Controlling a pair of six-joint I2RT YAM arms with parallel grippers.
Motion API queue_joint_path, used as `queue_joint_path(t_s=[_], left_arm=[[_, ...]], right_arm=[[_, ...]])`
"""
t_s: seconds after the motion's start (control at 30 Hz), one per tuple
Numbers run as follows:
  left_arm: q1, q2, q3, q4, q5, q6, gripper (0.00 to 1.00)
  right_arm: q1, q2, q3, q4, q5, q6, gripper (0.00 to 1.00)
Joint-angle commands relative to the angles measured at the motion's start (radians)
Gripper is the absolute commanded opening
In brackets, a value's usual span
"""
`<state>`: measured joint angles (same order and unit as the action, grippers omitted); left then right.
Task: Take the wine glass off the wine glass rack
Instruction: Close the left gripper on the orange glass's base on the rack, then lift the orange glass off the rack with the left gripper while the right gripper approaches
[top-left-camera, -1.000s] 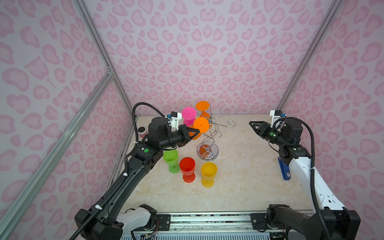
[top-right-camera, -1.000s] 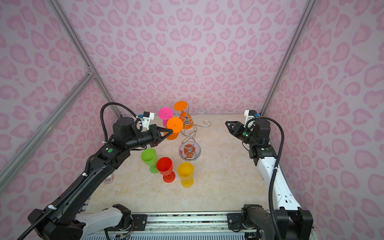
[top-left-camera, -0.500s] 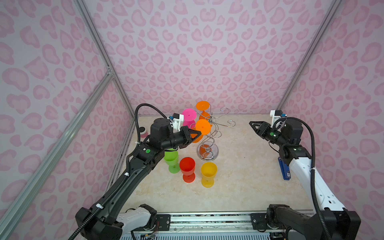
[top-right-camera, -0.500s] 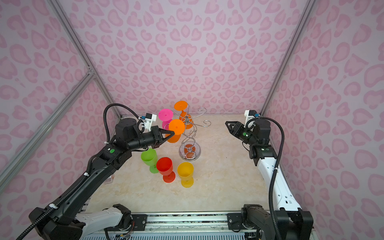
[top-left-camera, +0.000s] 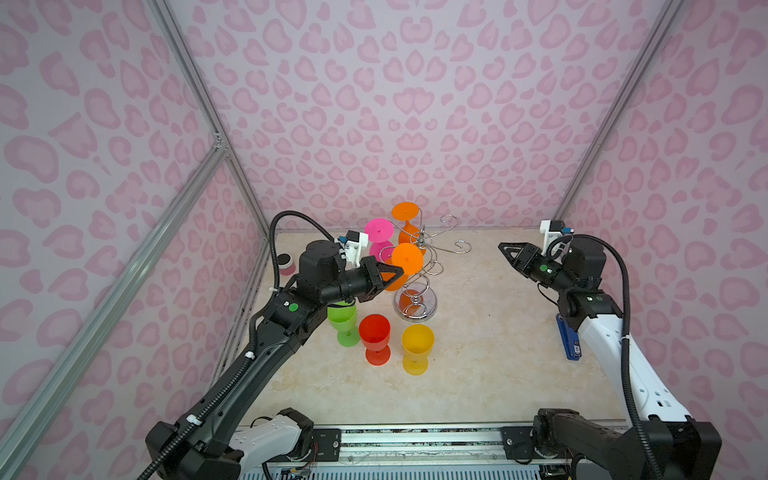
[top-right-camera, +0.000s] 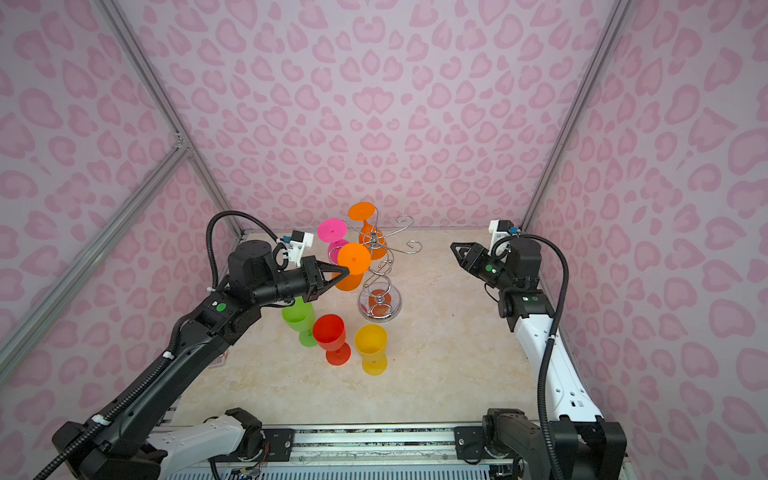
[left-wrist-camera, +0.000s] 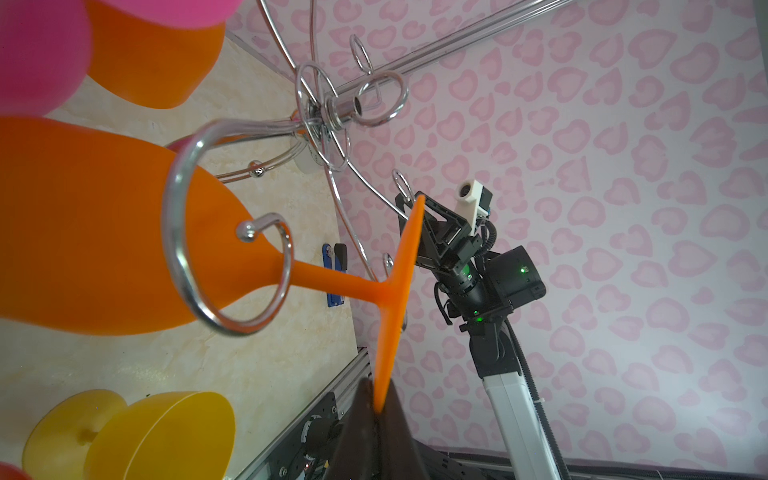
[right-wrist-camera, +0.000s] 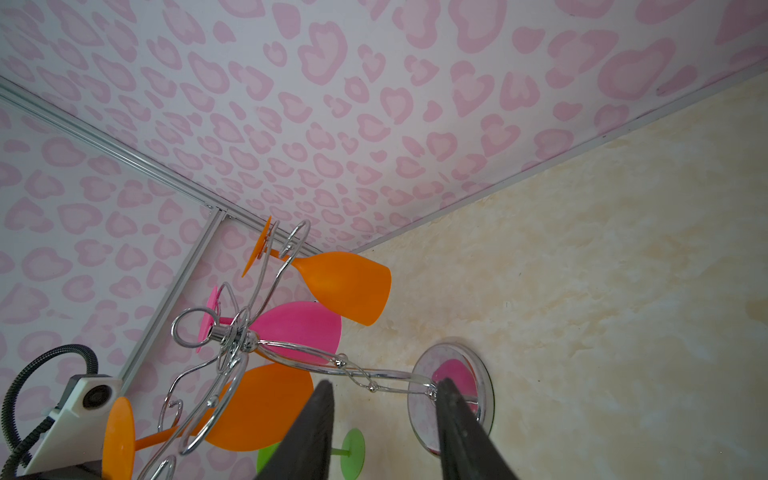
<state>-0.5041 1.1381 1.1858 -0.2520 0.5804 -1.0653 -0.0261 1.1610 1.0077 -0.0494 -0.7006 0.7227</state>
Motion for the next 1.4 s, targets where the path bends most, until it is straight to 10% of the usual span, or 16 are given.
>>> queue_joint_path(t_s=[0.0, 1.37], left_arm=[[-0.005, -0.018, -0.005, 0.001, 0.015, -0.002, 0.02], [-0.073, -0.212, 0.124, -0.016, 0.145, -0.059, 0.02]], right_arm=[[0.001, -0.004, 0.001, 0.028, -0.011, 0.009, 0.41], [0.038, -0.053, 0.001, 0.11, -0.037, 0.08, 0.42]])
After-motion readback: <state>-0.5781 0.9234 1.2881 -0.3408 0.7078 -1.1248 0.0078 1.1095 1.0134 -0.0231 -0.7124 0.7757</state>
